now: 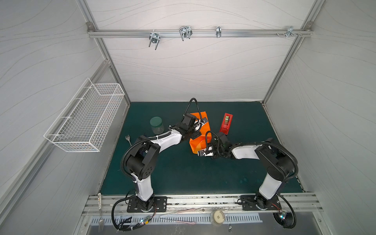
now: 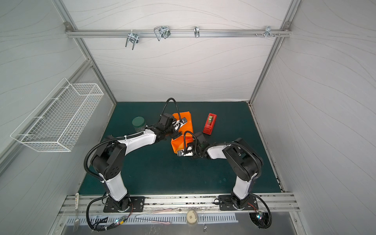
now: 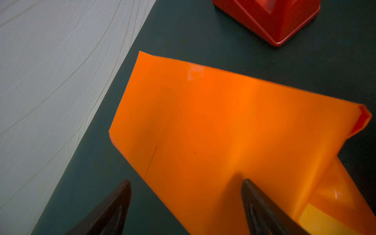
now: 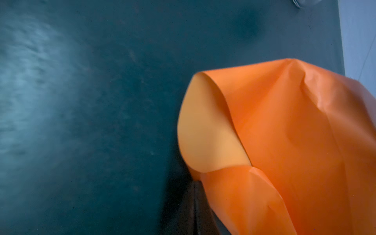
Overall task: Wrap a gift box in wrapping paper
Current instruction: Fold the wrapping paper for the gift box.
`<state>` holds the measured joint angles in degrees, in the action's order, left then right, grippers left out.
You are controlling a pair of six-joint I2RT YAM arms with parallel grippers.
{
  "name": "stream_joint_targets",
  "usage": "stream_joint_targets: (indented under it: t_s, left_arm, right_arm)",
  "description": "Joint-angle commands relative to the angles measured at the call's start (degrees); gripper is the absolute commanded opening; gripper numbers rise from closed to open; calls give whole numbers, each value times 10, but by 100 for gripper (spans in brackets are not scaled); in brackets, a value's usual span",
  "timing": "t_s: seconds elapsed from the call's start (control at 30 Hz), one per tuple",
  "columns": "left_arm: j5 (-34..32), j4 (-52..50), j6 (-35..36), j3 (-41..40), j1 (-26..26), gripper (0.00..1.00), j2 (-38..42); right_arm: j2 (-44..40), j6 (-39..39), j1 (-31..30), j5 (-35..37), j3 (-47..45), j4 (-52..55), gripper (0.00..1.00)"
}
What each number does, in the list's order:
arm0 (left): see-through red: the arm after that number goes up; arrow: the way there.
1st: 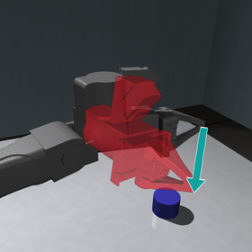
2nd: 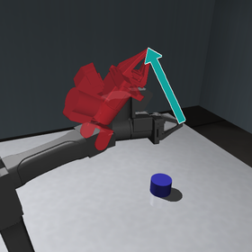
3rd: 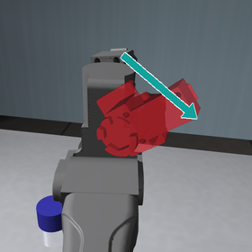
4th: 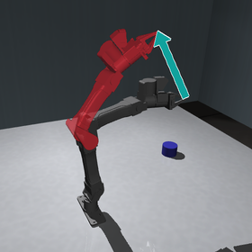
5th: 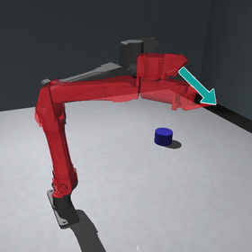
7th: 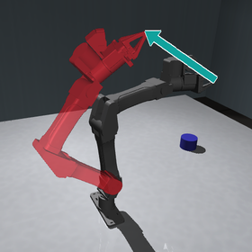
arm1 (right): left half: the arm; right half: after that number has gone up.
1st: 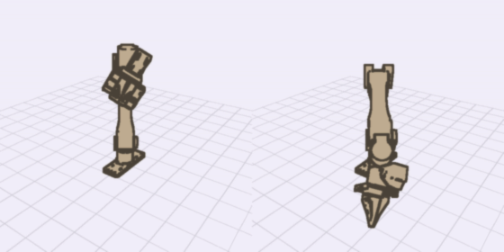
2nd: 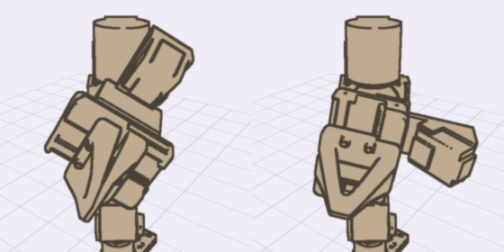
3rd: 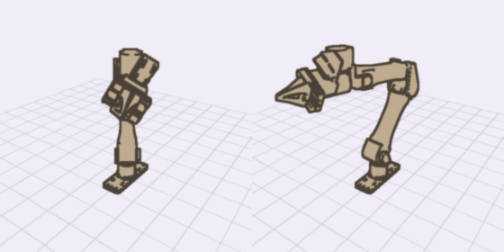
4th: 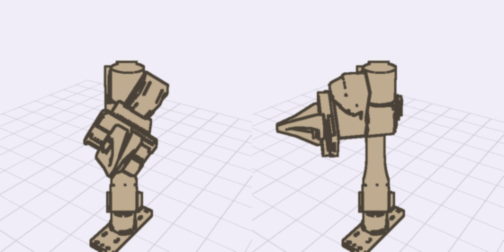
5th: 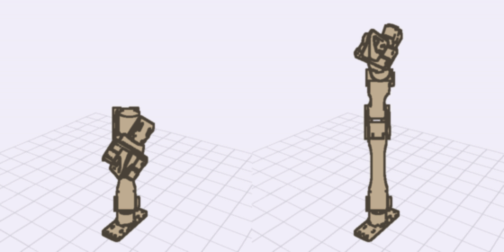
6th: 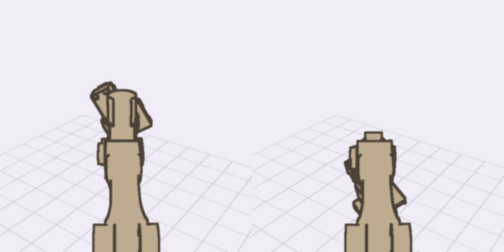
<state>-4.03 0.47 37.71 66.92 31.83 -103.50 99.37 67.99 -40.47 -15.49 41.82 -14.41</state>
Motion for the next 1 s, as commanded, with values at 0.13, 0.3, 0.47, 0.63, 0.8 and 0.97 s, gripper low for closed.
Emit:
stream_joint_targets:
  t_s: [0.13,0.3,0.47,0.63,0.8,0.97]
  left_arm:
    - [12,-57,-12,32,2,89,-28]
    - [69,-98,-57,64,2,95,5]
    - [128,-106,-70,42,-8,99,74]
    - [173,-94,-38,-22,-43,99,134]
    - [212,-108,58,-75,-85,99,168]
    - [233,-70,189,-138,-95,99,179]
  right_arm:
    - [-70,-51,27,-89,19,101,0]
    - [-121,-88,130,-177,35,155,0]
    - [-112,-97,178,-184,80,170,26]
    - [-54,-69,171,-170,160,224,71]
    - [-7,-28,136,-129,199,247,85]
    - [42,-23,113,-102,239,261,80]
